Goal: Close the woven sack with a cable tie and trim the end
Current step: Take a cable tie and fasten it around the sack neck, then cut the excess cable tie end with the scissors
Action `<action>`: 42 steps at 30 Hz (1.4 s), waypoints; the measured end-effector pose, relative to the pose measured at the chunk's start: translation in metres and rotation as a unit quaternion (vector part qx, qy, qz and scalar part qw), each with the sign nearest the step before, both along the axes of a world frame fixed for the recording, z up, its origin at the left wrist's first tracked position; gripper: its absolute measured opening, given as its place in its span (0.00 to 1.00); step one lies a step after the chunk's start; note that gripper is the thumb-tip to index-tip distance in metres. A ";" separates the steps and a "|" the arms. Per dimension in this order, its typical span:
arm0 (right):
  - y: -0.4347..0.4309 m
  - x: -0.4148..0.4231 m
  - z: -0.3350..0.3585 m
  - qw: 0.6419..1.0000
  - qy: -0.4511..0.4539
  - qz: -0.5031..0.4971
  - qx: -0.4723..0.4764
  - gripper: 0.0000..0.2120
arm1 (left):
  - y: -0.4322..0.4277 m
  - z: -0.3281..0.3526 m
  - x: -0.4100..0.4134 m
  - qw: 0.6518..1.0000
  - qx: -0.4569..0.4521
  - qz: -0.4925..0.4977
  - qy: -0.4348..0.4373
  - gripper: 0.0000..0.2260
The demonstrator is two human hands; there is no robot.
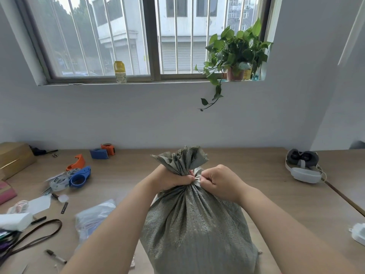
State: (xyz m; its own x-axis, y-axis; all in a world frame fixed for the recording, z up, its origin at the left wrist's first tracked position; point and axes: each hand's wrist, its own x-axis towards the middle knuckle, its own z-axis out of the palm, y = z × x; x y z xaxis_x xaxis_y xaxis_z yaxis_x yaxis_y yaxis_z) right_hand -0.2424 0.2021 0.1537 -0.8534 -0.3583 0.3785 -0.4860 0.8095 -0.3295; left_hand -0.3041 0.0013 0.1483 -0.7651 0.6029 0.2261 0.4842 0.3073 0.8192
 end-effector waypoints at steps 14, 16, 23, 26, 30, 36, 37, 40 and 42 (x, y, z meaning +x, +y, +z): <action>0.015 -0.003 0.000 0.992 -0.092 0.020 -0.086 0.17 | 0.012 0.009 0.003 1.000 -0.024 -0.008 0.005 0.03; 0.021 -0.005 -0.005 0.987 -0.118 0.014 -0.108 0.18 | 0.017 0.007 0.004 1.000 -0.018 0.007 0.013 0.04; 0.058 0.003 -0.019 0.971 -0.117 -0.054 -0.200 0.16 | 0.035 0.011 -0.001 0.999 -0.007 0.046 0.009 0.03; 0.083 0.018 -0.032 0.951 -0.120 -0.106 -0.266 0.16 | 0.046 0.012 -0.004 0.999 -0.012 0.047 0.009 0.03; 0.129 0.042 -0.078 0.903 -0.169 -0.196 -0.343 0.15 | 0.053 0.009 -0.007 0.999 0.011 0.043 0.002 0.05; 0.184 0.077 -0.179 0.854 -0.257 -0.336 -0.302 0.12 | 0.079 0.015 -0.006 0.999 -0.016 0.038 0.000 0.15; 0.190 0.082 -0.197 0.848 -0.269 -0.354 -0.289 0.11 | 0.084 0.017 -0.005 0.999 -0.022 0.037 0.005 0.14; 0.205 0.095 -0.240 0.835 -0.301 -0.403 -0.223 0.09 | 0.100 0.019 -0.002 0.998 -0.041 0.040 0.023 0.07; 0.212 0.105 -0.263 0.825 -0.325 -0.434 -0.159 0.11 | 0.106 0.019 -0.002 0.997 -0.050 0.050 0.037 0.05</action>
State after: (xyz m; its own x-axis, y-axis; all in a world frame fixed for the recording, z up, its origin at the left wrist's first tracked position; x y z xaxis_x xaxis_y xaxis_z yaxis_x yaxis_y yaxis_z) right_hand -0.1375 0.4136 -0.1088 -0.7968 0.5234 -0.3020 0.5933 0.5827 -0.5554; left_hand -0.3061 0.1071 0.1675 -0.8059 0.5472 0.2261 0.5047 0.4353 0.7455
